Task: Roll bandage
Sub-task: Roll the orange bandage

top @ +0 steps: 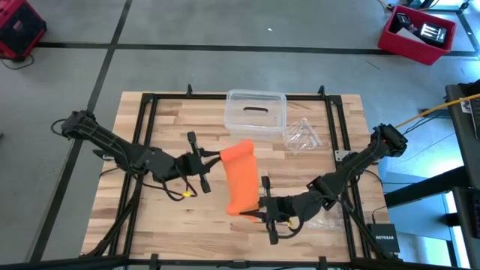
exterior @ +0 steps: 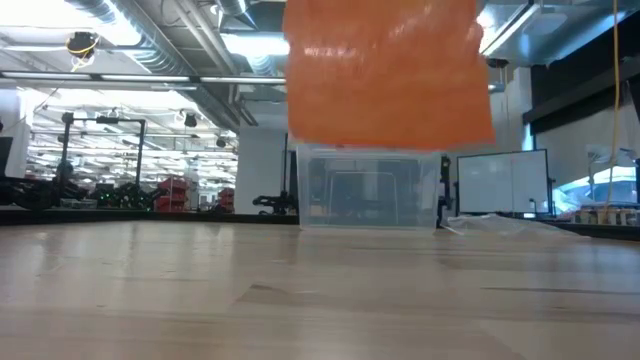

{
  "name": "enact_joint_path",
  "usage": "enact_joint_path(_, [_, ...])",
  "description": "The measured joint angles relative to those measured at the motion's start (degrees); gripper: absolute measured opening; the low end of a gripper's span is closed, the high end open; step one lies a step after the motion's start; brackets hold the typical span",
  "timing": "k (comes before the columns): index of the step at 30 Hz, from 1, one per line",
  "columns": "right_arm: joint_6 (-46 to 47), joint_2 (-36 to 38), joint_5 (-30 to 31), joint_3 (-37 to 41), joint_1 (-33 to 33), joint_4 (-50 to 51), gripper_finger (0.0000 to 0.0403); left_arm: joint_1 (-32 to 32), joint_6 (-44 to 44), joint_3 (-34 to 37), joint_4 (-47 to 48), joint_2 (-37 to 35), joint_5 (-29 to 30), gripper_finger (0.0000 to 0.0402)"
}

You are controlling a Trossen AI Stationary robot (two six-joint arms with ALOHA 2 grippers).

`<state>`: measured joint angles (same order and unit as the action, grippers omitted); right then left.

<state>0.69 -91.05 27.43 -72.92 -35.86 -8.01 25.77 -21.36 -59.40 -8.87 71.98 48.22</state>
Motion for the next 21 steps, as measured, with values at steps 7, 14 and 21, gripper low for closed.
enact_joint_path(7, [-3.56,-0.04,0.03,-4.61,-0.2,3.52,0.0,0.8,1.46,0.02,3.22,2.46,-1.33,0.0015])
enact_joint_path(14, [-6.68,-0.06,0.98,-8.74,-0.2,7.65,0.0,2.35,2.56,0.02,4.41,4.9,-1.35,0.0015])
enact_joint_path(21, [-11.26,-0.04,5.33,-13.25,-0.17,11.75,0.0,4.35,5.42,0.02,6.13,5.45,-1.35,0.0015])
